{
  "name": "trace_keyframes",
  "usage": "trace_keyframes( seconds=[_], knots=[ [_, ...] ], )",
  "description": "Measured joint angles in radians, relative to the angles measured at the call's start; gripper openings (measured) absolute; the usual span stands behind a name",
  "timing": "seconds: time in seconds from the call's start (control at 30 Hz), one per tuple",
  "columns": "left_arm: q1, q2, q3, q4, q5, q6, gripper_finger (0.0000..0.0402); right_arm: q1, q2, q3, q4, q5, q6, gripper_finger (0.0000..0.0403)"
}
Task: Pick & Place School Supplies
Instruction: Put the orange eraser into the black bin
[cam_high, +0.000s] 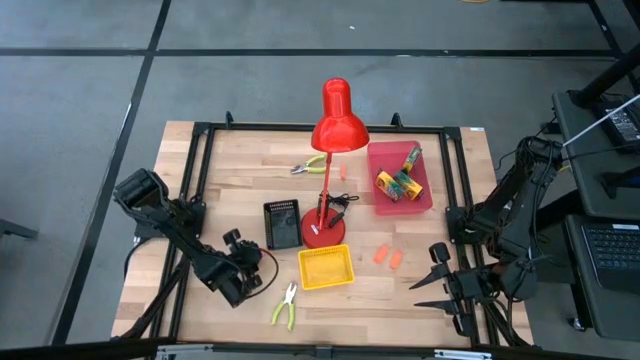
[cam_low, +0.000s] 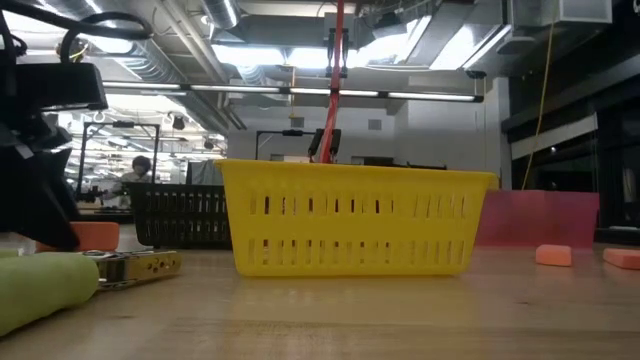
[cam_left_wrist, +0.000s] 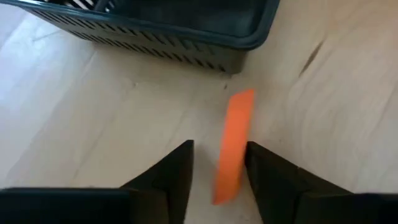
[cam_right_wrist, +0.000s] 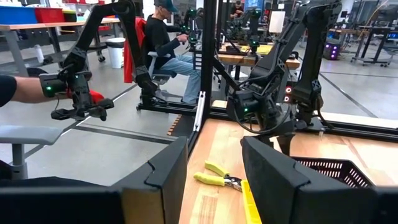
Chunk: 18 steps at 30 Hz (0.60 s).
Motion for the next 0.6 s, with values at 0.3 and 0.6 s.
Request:
trace_keyframes(
  seconds=[0.3, 0.6],
  knots=[
    [-0.02, -0.026, -0.001, 0.045, 0.029, -0.023, 0.0029, 0.0, 0.0, 0.0, -0.001, 0.0, 0.021, 0.0159],
    [-0.094, -0.039, 0.134, 0.06, -0.152, 0.087, 0.0029, 0.0, 0.024, 0.0, 0.001, -0.001, 0.03, 0.0159]
  ],
)
